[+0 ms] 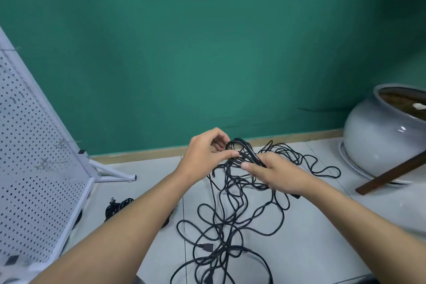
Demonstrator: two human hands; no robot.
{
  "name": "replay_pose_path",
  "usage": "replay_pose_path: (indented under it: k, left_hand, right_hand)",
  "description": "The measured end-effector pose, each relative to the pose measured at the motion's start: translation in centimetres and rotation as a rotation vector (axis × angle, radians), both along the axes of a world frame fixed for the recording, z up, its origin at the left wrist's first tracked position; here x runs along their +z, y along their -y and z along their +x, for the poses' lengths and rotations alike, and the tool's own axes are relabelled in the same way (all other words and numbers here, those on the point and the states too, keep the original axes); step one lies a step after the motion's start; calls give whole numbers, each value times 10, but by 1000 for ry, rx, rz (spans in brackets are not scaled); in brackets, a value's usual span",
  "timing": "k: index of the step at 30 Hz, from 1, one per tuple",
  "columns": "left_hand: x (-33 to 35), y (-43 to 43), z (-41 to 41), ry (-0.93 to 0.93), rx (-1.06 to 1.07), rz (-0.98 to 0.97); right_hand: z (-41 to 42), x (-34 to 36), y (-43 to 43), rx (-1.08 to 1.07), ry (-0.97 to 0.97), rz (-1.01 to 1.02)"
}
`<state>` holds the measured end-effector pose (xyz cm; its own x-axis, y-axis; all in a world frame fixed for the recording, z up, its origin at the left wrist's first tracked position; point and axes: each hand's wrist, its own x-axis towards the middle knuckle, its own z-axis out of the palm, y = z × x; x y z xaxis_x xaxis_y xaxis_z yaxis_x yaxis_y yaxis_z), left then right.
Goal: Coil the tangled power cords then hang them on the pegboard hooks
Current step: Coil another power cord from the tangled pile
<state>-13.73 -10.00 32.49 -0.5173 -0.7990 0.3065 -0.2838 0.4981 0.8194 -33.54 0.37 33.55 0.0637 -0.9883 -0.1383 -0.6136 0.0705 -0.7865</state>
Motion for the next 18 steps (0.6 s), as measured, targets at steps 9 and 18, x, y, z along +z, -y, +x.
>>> replay_pose_path:
  k: [9,18]
  left_hand:
    - [-14,10,9,114,10,166]
    - [18,-10,-22,-355,128,481]
  right_hand:
    - [-8,-4,-1,-100,123,17]
    - [-1,0,5,-155,-190,-275]
